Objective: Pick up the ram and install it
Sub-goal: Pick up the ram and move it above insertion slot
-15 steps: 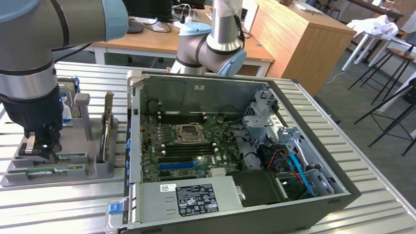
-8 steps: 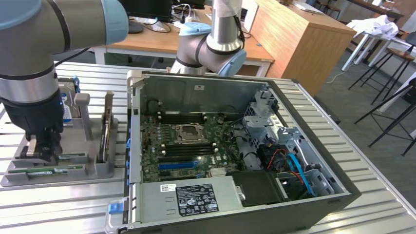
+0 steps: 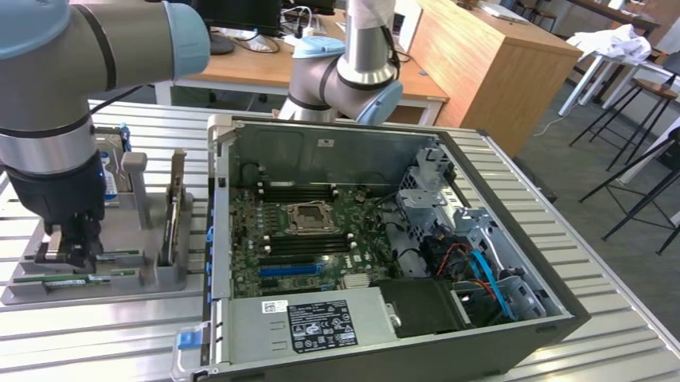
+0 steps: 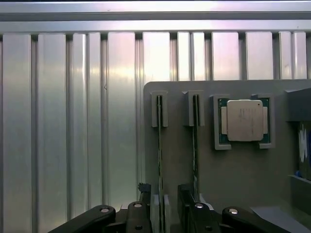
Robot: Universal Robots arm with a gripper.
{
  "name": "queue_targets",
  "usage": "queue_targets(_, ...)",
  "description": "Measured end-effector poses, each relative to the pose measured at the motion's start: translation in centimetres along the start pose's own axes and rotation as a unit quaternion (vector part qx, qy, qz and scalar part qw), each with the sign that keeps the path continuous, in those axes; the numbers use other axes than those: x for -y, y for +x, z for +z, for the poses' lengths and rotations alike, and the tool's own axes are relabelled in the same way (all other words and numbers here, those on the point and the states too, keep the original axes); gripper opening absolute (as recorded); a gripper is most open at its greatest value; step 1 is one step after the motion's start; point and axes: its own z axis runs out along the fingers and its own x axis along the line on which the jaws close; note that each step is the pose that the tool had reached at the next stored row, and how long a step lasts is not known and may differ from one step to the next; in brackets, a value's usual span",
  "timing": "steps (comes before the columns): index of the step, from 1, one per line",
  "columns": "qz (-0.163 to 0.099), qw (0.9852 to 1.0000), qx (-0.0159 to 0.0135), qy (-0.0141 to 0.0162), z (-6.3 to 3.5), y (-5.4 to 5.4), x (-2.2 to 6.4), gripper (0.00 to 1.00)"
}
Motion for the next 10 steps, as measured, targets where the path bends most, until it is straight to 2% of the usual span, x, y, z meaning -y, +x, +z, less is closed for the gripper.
queue_targets(10,0.000,1.0000,0.0000,0.0000,0.87,0.01,0.03,0.36)
